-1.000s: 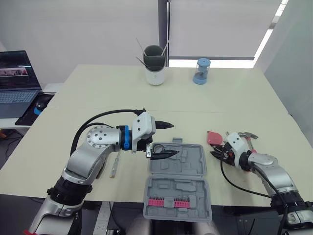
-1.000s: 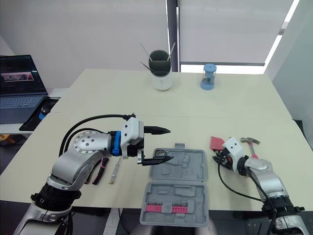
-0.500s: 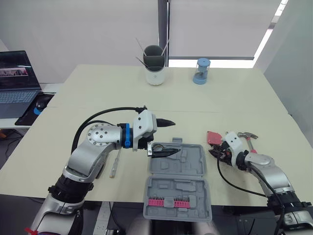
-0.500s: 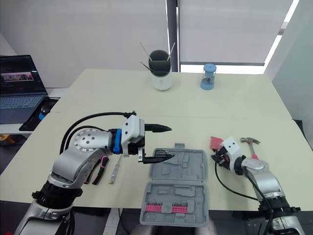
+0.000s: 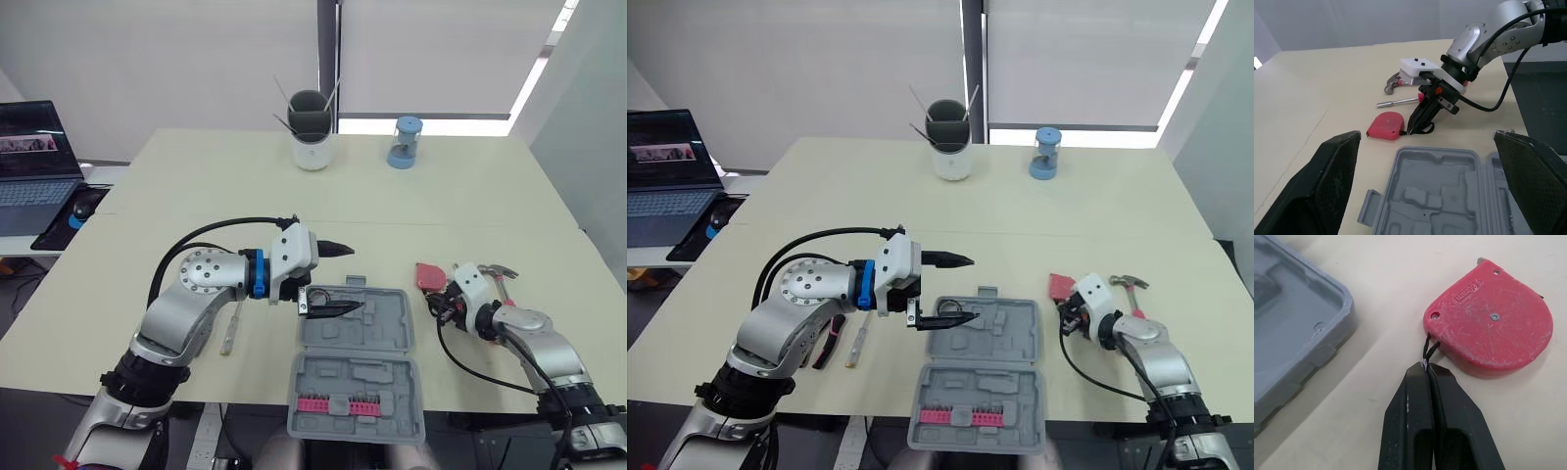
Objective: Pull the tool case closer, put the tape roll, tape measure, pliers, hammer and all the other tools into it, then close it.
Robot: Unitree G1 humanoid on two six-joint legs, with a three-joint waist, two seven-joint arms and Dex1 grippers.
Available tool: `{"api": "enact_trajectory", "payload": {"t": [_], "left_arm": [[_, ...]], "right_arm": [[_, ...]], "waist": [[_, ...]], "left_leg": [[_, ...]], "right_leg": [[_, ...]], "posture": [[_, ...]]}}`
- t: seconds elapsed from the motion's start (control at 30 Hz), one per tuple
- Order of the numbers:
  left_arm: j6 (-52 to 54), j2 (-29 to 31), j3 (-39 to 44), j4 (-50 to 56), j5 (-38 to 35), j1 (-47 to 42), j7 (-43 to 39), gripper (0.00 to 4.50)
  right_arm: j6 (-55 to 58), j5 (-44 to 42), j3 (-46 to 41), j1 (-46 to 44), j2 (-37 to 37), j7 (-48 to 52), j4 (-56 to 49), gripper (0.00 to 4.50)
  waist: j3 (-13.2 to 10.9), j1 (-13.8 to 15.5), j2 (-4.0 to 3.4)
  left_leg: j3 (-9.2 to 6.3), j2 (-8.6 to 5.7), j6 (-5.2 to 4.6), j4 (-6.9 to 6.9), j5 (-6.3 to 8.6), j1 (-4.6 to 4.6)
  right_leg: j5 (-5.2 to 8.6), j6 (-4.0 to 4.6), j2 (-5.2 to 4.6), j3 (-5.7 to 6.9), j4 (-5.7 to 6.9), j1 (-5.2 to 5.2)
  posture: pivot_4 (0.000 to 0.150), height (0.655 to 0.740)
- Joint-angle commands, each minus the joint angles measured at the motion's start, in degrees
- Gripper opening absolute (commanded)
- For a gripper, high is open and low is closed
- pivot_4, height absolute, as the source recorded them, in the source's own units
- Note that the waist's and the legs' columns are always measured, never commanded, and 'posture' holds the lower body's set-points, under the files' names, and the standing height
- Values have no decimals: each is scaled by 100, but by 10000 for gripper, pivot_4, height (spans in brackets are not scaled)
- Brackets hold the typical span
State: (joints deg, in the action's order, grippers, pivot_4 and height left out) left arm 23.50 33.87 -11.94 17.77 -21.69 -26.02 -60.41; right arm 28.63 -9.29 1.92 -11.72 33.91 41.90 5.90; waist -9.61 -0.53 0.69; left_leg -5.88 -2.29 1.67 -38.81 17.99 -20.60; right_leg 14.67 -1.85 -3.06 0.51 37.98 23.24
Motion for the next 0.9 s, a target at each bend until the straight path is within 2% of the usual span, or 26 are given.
{"api": "enact_trajectory", "payload": {"t": [0.03,0.47,0.67,0.87,0.9], "left_arm": [[-7,119,30,279,-144,124,-170,45000],[-95,680,-4,896,-397,1027,-878,45000],[26,707,-63,1186,-486,1226,-881,45000],[100,742,-89,1284,-507,1262,-888,45000],[105,747,-85,1278,-506,1253,-894,45000]], "right_arm": [[197,-331,-270,256,382,458,-565,255],[1144,-1507,-643,2203,1745,1757,-2688,255],[1231,-1577,-521,2640,1757,1633,-3063,255],[998,-1367,-313,2668,1685,1522,-2898,255],[981,-1416,-311,2692,1691,1569,-2917,2185]], "waist": [[0,4,0],[-1,24,0],[-3,30,4],[-3,33,3],[-3,34,3]], "left_leg": [[1,-1,-1,0,1,0],[-3,4,-4,0,2,0],[5,3,-5,-1,2,3],[3,4,-6,-3,0,4],[3,4,-6,-3,0,3]], "right_leg": [[0,0,-1,0,-1,0],[2,-3,1,3,-2,-4],[18,-31,1,6,-3,-6],[17,-34,1,5,-3,-7],[17,-33,1,5,-3,-7]], "posture": [[1500,7400],[1500,7400],[1500,7400],[1500,7400],[1500,7400]]}}
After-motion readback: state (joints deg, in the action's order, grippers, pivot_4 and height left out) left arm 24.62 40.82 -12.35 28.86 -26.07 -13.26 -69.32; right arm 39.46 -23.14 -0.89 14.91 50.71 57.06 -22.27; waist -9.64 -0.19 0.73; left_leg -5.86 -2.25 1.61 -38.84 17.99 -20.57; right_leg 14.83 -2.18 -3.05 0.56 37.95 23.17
